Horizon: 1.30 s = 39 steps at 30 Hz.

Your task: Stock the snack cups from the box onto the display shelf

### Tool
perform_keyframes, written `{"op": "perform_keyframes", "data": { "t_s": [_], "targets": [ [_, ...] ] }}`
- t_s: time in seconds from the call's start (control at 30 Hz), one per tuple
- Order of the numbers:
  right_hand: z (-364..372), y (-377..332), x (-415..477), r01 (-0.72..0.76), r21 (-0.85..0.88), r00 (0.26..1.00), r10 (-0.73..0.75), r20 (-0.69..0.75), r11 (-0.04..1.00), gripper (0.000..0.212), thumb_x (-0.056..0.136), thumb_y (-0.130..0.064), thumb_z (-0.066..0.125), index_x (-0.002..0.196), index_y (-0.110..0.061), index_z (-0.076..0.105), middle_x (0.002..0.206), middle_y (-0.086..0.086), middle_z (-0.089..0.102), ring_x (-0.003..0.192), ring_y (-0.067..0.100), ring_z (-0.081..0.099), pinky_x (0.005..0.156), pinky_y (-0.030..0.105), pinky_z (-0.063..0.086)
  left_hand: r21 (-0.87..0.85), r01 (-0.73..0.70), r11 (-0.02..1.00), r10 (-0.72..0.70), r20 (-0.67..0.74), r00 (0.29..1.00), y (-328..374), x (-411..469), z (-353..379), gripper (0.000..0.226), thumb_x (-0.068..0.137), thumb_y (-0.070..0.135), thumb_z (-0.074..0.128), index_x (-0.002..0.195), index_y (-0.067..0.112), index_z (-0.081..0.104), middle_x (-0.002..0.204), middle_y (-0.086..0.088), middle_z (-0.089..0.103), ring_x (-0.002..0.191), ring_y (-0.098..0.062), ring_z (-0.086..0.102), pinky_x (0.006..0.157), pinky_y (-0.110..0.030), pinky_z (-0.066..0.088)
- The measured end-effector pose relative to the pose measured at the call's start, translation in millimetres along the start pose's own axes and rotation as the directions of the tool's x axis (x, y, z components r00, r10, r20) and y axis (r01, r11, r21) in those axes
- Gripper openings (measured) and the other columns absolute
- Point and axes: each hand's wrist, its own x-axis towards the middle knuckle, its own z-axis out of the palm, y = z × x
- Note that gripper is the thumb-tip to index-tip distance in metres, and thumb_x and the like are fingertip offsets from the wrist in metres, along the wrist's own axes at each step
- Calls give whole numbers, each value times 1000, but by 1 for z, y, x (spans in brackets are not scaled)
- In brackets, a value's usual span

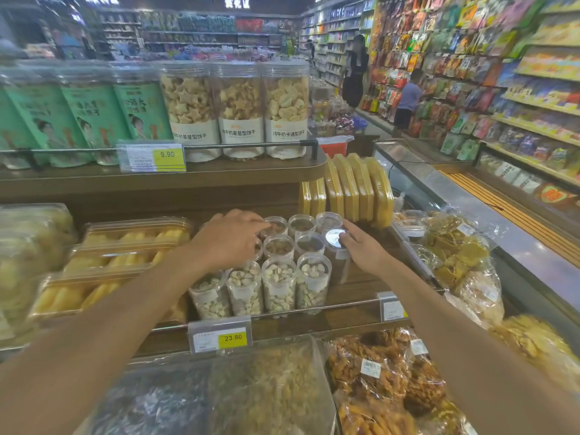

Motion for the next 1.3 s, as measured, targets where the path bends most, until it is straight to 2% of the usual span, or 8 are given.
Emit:
{"op": "perform_keyframes", "data": {
  "t_s": [0.13,0.2,0.33,0.43,0.63,0.83,1.03,1.3],
  "targets": [
    [0,-5,-3,-9,-208,991,-19,-135,978,59,106,-46,39,156,-17,33,158,4,39,144,27,39,118,46,33,30,40,999,-41,37,998,-20,-32,-1,49,107,47,41,155,42,38,162,15,35,149,-16,30,119,-51,30],
    [9,-22,-19,104,-382,936,-220,-274,918,54,105,-48,41,151,-19,42,158,3,39,146,29,34,118,48,30,16,57,998,-57,3,998,-21,-46,3,51,104,56,41,154,45,39,160,13,39,149,-16,30,116,-51,37],
    [53,-47,-62,395,-509,868,-492,-66,765,47,97,-60,38,137,-40,54,143,-11,50,136,18,43,111,49,41,8,100,995,-100,-80,992,-3,-75,19,55,99,70,30,149,50,42,158,12,41,147,-16,31,107,-49,46],
    [77,-39,-67,382,-562,871,-489,-47,734,43,95,-61,41,132,-47,58,134,-15,54,130,18,45,110,49,39,34,97,995,-94,-84,992,9,-89,25,56,100,69,39,152,50,38,158,13,39,148,-15,29,107,-45,43],
    [91,-37,-73,371,-453,880,-463,-109,811,49,94,-57,36,126,-38,67,127,-15,59,124,16,44,103,49,42,34,99,995,-93,-137,986,9,-98,28,54,101,64,42,152,46,42,148,12,46,141,-13,35,98,-36,44],
    [83,-39,-73,372,-534,879,-473,-60,760,52,95,-60,34,132,-38,63,131,-15,57,126,15,45,106,44,42,17,132,991,-126,-181,975,10,-95,33,53,98,67,44,147,47,47,139,13,51,134,-12,40,98,-36,43],
    [83,-42,-75,375,-577,875,-483,-39,725,40,100,-48,53,138,-38,59,134,-15,54,129,13,43,108,36,37,26,120,992,-113,-191,975,13,-97,33,54,100,64,46,149,42,45,139,9,51,135,-14,40,102,-37,40],
    [73,-64,-93,361,-553,911,-411,36,751,47,100,-47,53,146,-37,50,152,-5,44,143,19,36,118,44,33,63,115,991,-103,-162,981,16,-122,28,59,100,64,43,153,37,40,154,4,46,146,-18,34,112,-45,38]
  ]
}}
